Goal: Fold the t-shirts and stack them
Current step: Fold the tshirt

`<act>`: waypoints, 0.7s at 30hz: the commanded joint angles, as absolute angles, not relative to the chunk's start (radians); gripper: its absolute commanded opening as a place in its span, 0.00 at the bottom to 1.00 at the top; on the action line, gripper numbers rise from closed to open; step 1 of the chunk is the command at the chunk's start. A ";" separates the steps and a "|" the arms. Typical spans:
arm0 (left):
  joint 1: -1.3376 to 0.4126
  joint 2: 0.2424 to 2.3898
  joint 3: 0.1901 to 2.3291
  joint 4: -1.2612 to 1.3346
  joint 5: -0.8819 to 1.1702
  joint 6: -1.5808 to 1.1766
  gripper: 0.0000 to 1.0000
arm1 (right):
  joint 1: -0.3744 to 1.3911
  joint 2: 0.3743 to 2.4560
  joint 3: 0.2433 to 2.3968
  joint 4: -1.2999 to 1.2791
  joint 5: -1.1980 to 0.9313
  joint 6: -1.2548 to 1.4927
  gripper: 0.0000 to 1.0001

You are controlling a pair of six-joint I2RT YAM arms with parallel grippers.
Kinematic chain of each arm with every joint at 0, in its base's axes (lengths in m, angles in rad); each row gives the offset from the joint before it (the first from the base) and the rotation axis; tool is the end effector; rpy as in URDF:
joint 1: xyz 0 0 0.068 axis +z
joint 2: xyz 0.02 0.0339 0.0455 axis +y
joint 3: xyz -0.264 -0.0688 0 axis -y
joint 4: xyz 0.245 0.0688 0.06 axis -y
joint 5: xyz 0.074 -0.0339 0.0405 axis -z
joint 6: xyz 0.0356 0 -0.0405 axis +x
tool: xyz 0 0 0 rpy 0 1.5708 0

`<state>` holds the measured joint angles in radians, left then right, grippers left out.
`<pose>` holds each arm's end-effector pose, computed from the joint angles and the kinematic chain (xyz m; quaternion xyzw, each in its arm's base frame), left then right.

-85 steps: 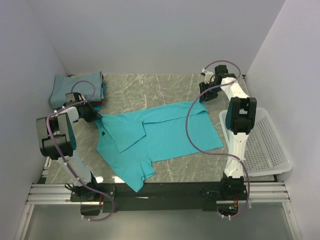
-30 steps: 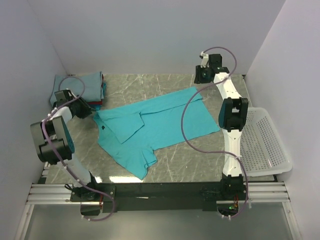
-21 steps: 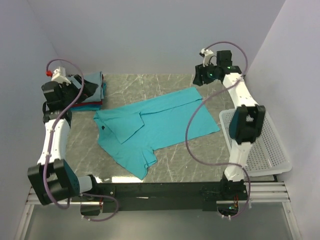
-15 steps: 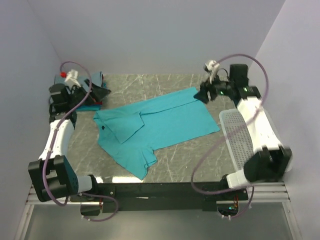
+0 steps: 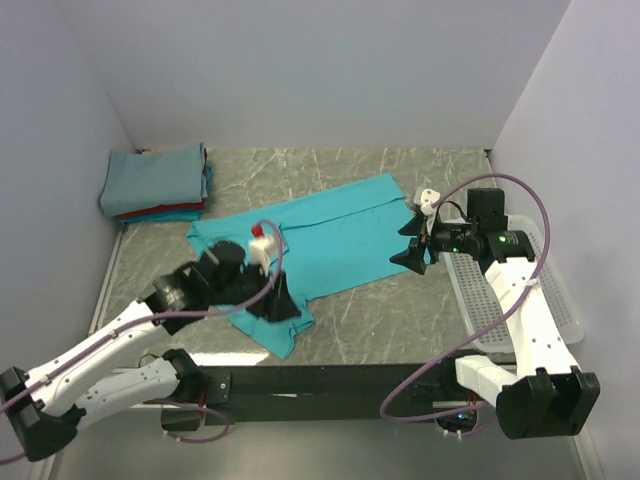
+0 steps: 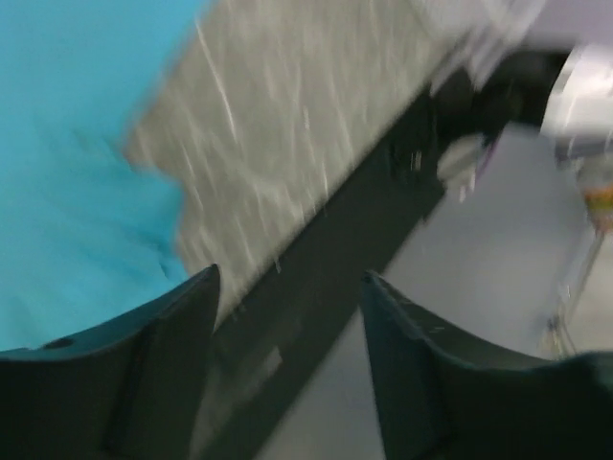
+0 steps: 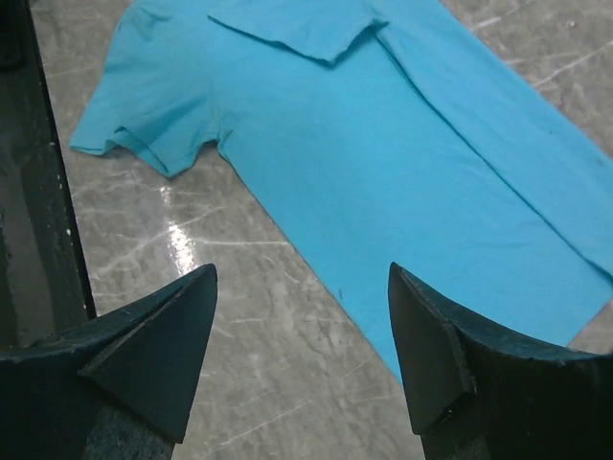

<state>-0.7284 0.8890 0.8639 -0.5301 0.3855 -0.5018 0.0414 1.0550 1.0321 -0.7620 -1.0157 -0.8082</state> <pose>0.1336 -0.1371 0.3159 0.1895 0.8416 -0.4121 0.2932 0.2003 0.0386 0.3320 -0.5023 0.6587 0.2915 0.4783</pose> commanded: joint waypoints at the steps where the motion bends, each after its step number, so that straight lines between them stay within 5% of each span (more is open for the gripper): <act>1: -0.906 0.848 0.778 -0.759 0.149 -0.679 0.62 | 0.006 1.083 1.060 -0.781 -1.051 -0.799 0.78; 9: -1.268 1.009 0.732 -0.836 -0.092 -0.911 0.50 | -0.046 1.138 1.058 -0.793 -1.068 -0.787 0.76; 21: -1.307 1.348 0.833 -0.758 -0.236 -0.785 0.42 | -0.075 1.184 1.052 -0.801 -1.075 -0.785 0.76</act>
